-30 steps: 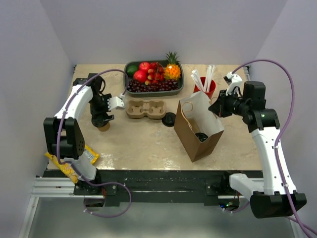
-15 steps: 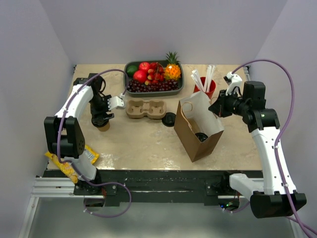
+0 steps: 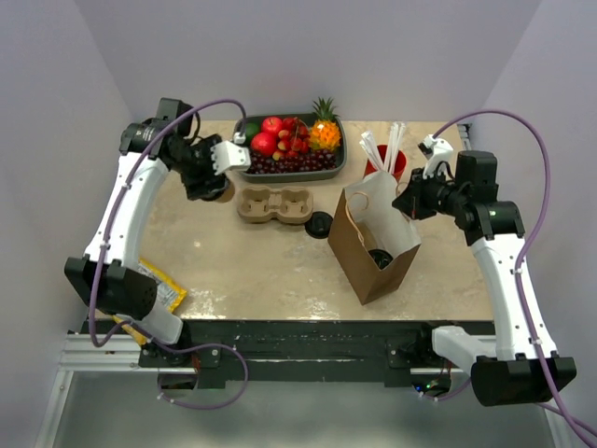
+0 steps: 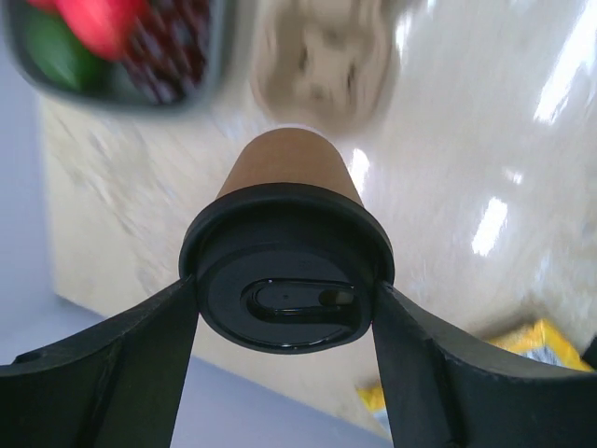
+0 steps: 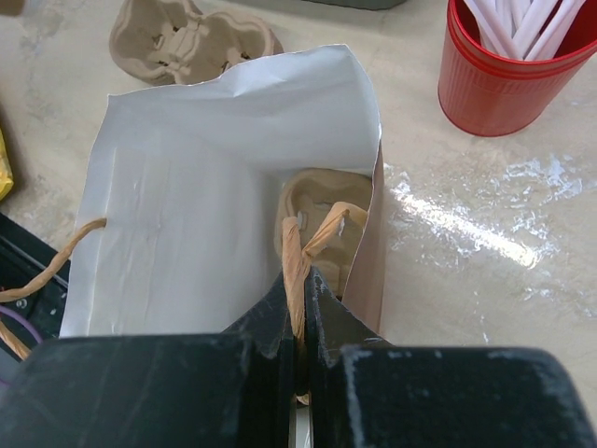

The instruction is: Pack the takeout coffee

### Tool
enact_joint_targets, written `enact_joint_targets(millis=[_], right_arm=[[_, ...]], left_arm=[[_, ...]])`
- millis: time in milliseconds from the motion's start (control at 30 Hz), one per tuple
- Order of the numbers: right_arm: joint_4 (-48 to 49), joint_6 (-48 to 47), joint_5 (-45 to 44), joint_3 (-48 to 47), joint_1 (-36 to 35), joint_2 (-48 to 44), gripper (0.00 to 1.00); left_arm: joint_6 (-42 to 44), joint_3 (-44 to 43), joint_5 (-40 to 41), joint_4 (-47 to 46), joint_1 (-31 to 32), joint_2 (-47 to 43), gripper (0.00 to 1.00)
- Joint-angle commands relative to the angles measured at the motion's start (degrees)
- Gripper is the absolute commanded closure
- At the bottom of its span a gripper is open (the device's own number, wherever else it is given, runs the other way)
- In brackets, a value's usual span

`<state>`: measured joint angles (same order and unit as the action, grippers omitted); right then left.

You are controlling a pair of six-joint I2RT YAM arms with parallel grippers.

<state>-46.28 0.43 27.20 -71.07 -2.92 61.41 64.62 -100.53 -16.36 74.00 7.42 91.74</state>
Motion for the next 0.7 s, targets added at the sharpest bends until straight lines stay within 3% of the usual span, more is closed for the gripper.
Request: enact_joint_targets(millis=[0, 133, 167, 267, 367, 533, 667], right_arm=[[0.58, -2.27, 1.89, -2.41, 0.11, 0.21, 1.0], [0.14, -1.83, 2.5, -4.16, 0.02, 0.03, 1.0], [0.14, -1.66, 2.85, -4.43, 0.02, -0.06, 1.0], [-0.56, -1.48, 4.0, -5.31, -0.16, -0.32, 1.0], [-0.74, -1.31, 4.88, -5.13, -0.33, -1.02, 1.0], [-0.56, -0.87, 5.58, -5.13, -0.33, -1.29, 1.0], [-1.0, -0.87, 5.67, -5.57, -0.33, -1.82, 1.0]], left_arm=[[-10.11, -12.56, -10.35, -2.18, 7.16, -2.46, 0.32], [-21.62, -24.52, -14.22, -10.51, 13.04, -0.34, 0.32], [-26.25, -26.02, -15.36, -16.63, 13.93, -0.6, 0.32], [-32.34, -24.37, -15.72, -28.68, 18.76, -2.44, 0.32], [-34.12, -23.22, -16.42, -34.26, 24.21, -2.89, 0.32], [-33.95, -22.7, -18.18, -33.65, 33.07, 0.27, 0.33], [-31.67, -19.45, -15.03, -34.09, 38.98, 0.8, 0.34]])
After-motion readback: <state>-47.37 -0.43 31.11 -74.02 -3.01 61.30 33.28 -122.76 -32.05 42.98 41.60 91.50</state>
